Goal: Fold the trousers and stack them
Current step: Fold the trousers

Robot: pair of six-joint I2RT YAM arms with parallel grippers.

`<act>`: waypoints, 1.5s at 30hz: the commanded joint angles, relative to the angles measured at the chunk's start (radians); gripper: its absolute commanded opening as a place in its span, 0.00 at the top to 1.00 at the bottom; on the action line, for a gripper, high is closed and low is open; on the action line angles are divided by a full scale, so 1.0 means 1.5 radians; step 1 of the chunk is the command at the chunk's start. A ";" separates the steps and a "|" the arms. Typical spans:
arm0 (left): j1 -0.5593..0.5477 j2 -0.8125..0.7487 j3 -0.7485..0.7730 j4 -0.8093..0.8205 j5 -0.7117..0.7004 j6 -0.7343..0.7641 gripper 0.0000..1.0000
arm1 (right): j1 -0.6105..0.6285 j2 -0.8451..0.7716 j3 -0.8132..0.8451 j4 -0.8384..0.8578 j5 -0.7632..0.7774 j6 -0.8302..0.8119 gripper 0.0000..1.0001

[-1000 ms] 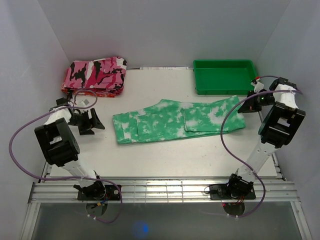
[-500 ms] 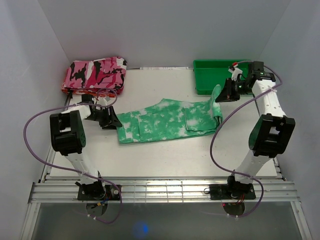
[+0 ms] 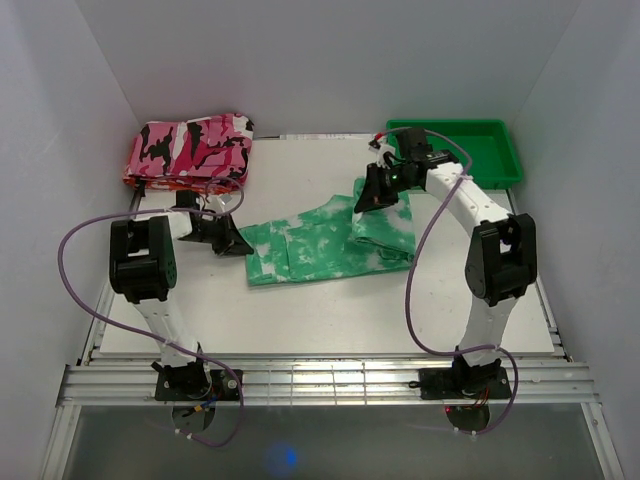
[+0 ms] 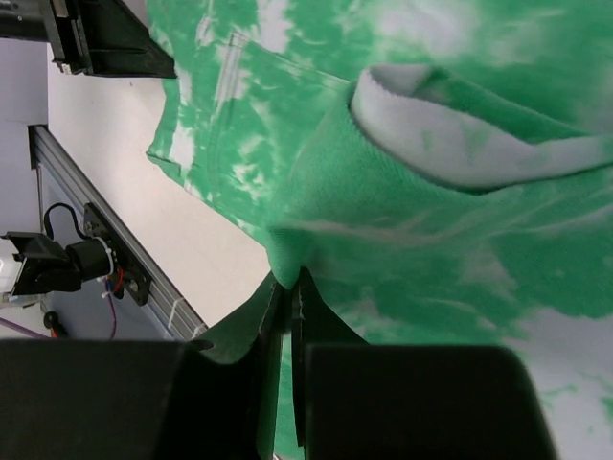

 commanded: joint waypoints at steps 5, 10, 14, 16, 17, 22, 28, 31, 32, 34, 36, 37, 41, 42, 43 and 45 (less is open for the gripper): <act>-0.044 -0.005 -0.037 0.100 0.021 -0.082 1.00 | 0.104 0.063 0.052 0.076 0.014 0.096 0.92; -0.087 -0.018 -0.067 0.146 -0.004 -0.134 1.00 | 0.135 0.111 0.093 0.084 0.019 0.124 0.92; -0.103 -0.020 -0.080 0.156 -0.045 -0.159 1.00 | 0.171 0.128 0.122 0.089 0.034 0.142 0.92; -0.103 -0.022 -0.081 0.157 -0.060 -0.168 1.00 | 0.182 0.137 0.116 0.098 0.034 0.156 0.92; -0.103 -0.021 -0.077 0.152 -0.062 -0.172 1.00 | 0.185 0.140 0.112 0.101 0.033 0.163 0.92; -0.107 -0.012 -0.067 0.151 -0.062 -0.183 1.00 | 0.201 0.168 0.120 0.115 0.023 0.187 0.92; -0.116 -0.007 -0.059 0.144 -0.080 -0.185 1.00 | 0.232 0.195 0.153 0.119 0.043 0.228 0.92; -0.123 -0.005 -0.052 0.131 -0.121 -0.196 1.00 | 0.243 0.205 0.157 0.122 0.047 0.244 0.92; -0.126 -0.006 -0.052 0.130 -0.129 -0.198 1.00 | 0.246 0.207 0.162 0.121 0.049 0.245 0.92; -0.128 -0.009 -0.054 0.131 -0.137 -0.203 1.00 | 0.254 0.212 0.165 0.118 0.051 0.249 0.92; -0.131 -0.009 -0.056 0.133 -0.144 -0.206 1.00 | 0.259 0.214 0.171 0.116 0.051 0.248 0.92; -0.131 -0.009 -0.060 0.135 -0.146 -0.211 1.00 | 0.262 0.214 0.175 0.111 0.054 0.244 0.92; -0.130 -0.007 -0.063 0.136 -0.162 -0.215 1.00 | 0.272 0.204 0.177 0.098 0.073 0.238 0.92; -0.131 -0.006 -0.065 0.136 -0.164 -0.216 1.00 | 0.273 0.202 0.174 0.097 0.076 0.238 0.92; -0.131 -0.004 -0.065 0.137 -0.165 -0.218 1.00 | 0.277 0.199 0.173 0.097 0.076 0.238 0.92; -0.131 -0.001 -0.065 0.140 -0.165 -0.221 1.00 | 0.279 0.197 0.172 0.097 0.074 0.239 0.92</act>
